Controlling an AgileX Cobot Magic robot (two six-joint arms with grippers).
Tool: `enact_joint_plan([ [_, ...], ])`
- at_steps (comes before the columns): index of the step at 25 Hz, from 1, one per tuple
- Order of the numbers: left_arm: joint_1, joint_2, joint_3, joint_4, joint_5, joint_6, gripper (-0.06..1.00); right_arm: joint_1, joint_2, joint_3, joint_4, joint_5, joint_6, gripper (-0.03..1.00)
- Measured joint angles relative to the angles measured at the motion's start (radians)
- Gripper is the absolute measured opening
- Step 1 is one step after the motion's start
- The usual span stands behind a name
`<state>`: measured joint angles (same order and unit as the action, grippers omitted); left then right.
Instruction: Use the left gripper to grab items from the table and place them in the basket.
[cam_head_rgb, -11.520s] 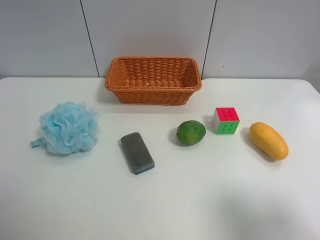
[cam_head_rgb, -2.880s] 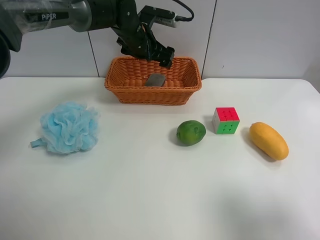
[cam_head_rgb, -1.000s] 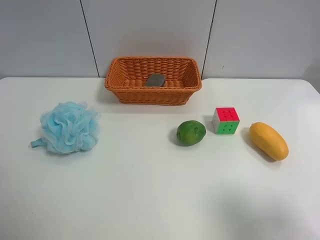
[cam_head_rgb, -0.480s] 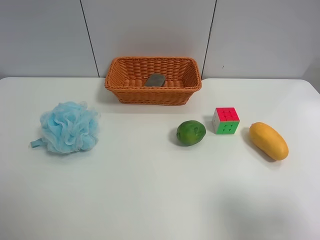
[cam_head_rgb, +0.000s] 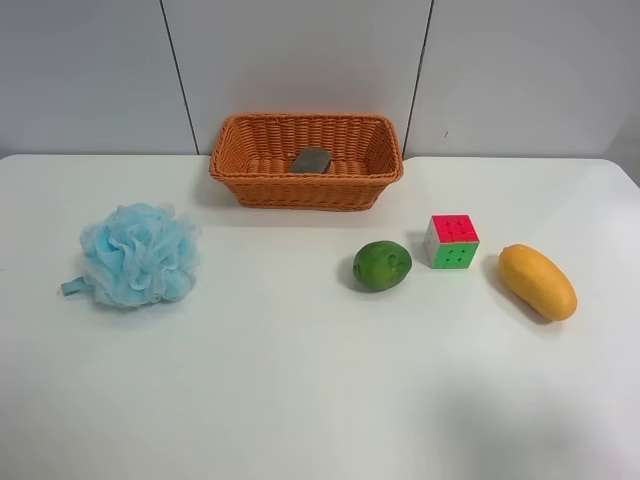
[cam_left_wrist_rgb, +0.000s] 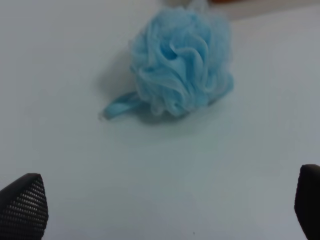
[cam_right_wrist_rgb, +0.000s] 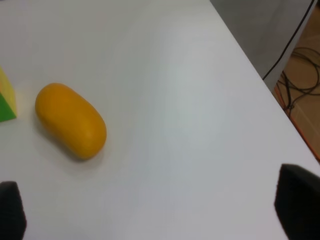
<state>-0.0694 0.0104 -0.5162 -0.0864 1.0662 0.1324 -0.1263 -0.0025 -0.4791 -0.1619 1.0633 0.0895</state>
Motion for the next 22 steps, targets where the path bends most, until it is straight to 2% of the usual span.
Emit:
enact_joint_plan([
  [3, 0.024, -0.015, 0.0, 0.0, 0.001, 0.0, 0.99, 0.0, 0.0, 0.0, 0.0, 0.0, 0.0, 0.99],
  [22, 0.027, -0.017, 0.004, -0.001, 0.001, 0.0, 0.99, 0.0, 0.0, 0.0, 0.0, 0.0, 0.0, 0.99],
])
